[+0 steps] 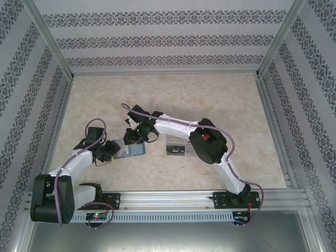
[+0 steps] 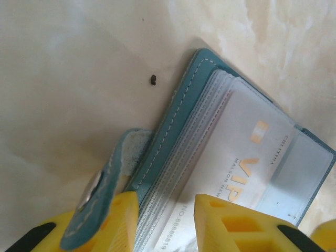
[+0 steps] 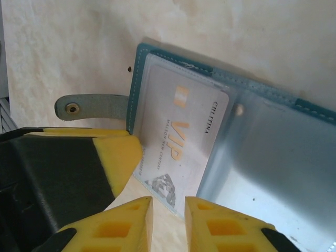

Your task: Take the credit cards out of the card holder

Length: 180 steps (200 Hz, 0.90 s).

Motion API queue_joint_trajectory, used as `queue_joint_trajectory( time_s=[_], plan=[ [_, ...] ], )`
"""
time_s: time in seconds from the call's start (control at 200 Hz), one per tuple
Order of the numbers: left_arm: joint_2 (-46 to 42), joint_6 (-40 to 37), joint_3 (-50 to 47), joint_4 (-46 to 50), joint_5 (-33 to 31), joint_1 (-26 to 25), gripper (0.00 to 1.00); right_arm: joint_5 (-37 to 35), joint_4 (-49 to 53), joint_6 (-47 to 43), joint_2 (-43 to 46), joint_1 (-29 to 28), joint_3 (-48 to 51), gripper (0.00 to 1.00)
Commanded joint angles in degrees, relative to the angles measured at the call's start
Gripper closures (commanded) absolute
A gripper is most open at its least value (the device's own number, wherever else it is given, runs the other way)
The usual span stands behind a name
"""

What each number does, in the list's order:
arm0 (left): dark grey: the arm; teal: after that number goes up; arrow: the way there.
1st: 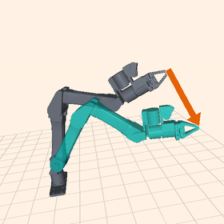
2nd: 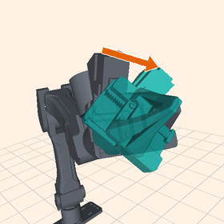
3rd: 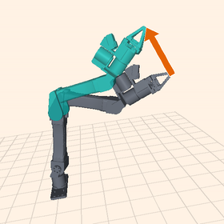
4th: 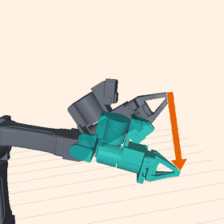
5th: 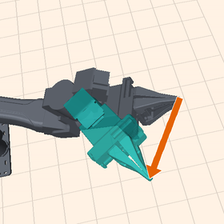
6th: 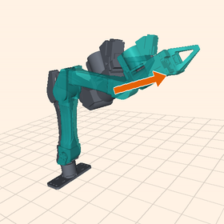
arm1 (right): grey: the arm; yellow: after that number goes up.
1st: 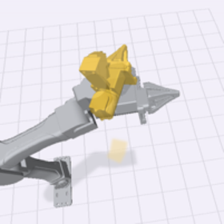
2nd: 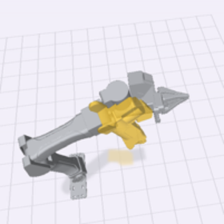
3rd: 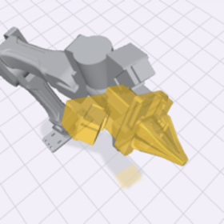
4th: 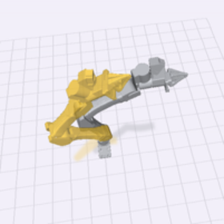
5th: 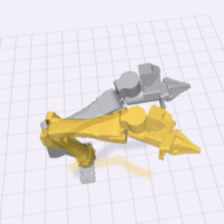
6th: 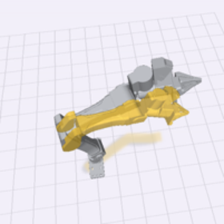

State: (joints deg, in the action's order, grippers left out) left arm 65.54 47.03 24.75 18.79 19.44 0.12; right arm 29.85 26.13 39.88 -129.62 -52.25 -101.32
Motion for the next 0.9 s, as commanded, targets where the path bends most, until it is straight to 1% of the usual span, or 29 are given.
queue_joint_trajectory(
  time_s=[0.0, 0.2, 0.6, 0.729, 0.789, 0.824, 0.894],
  plan=[
    [-0.22, 1.10, -1.37, 0.90, 0.95, 0.31, 0.66, 3.16, -1.97, 2.17, -1.98, 0.57, 1.03, 0.76],
    [0.63, 0.57, -1.31, 0.64, 1.82, 0.24, 0.68, 4.78, -2.96, 3.13, -3.45, 0.55, 1.05, 0.77],
    [1.14, 0.17, -1.14, 0.46, 2.36, 0.23, 0.68, 5.56, -3.78, 3.97, -5.38, 0.49, 0.69, 0.78],
    [1.26, 0.17, -1.11, 0.44, 2.37, 0.30, 0.68, 6.18, -4.41, 4.18, -5.64, 0.49, 0.64, 0.85],
    [1.34, 0.09, -1.03, 0.47, 2.32, 0.24, 0.68, 6.32, -4.75, 4.29, -5.57, 0.58, 0.84, 0.95],
    [1.39, 0.08, -0.94, 0.59, 2.28, 0.23, 0.68, 6.20, -4.83, 4.29, -5.42, 0.57, 1.02, 1.00],
    [1.41, 0.00, -0.89, 0.85, 1.98, 0.24, 0.68, 5.63, -4.98, 4.41, -4.85, 0.82, 1.75, 1.00]
  ],
)
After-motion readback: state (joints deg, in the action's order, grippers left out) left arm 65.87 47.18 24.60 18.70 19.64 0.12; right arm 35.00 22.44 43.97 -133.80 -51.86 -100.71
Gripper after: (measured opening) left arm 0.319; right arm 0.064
